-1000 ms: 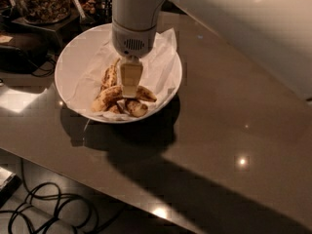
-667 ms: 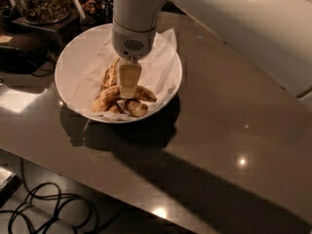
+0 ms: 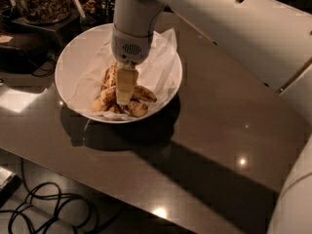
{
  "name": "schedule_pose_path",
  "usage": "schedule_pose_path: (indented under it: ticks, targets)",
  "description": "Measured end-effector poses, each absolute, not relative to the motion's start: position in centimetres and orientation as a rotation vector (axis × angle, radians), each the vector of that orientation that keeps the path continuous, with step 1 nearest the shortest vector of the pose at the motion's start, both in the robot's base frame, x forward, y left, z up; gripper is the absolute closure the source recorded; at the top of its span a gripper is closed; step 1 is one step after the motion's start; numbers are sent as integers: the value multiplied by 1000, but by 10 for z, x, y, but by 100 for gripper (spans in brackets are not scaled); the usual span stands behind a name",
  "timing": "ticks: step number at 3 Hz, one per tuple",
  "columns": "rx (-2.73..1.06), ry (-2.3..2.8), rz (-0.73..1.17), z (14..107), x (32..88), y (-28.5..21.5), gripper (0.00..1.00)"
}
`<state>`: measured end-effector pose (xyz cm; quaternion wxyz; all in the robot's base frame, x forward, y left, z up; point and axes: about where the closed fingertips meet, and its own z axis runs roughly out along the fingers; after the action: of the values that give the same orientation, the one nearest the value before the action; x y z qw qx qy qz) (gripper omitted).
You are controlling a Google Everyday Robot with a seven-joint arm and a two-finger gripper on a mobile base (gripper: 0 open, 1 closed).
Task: Pick banana from white bowl
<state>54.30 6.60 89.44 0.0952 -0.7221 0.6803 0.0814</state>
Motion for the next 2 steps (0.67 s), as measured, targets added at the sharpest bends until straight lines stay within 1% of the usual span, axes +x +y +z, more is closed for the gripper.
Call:
schedule_pose_path:
  ticks: [1, 2]
  targets:
    - [-2163, 2022, 292, 883, 545, 70, 38]
    - [-2174, 2023, 300, 878, 546, 71, 51]
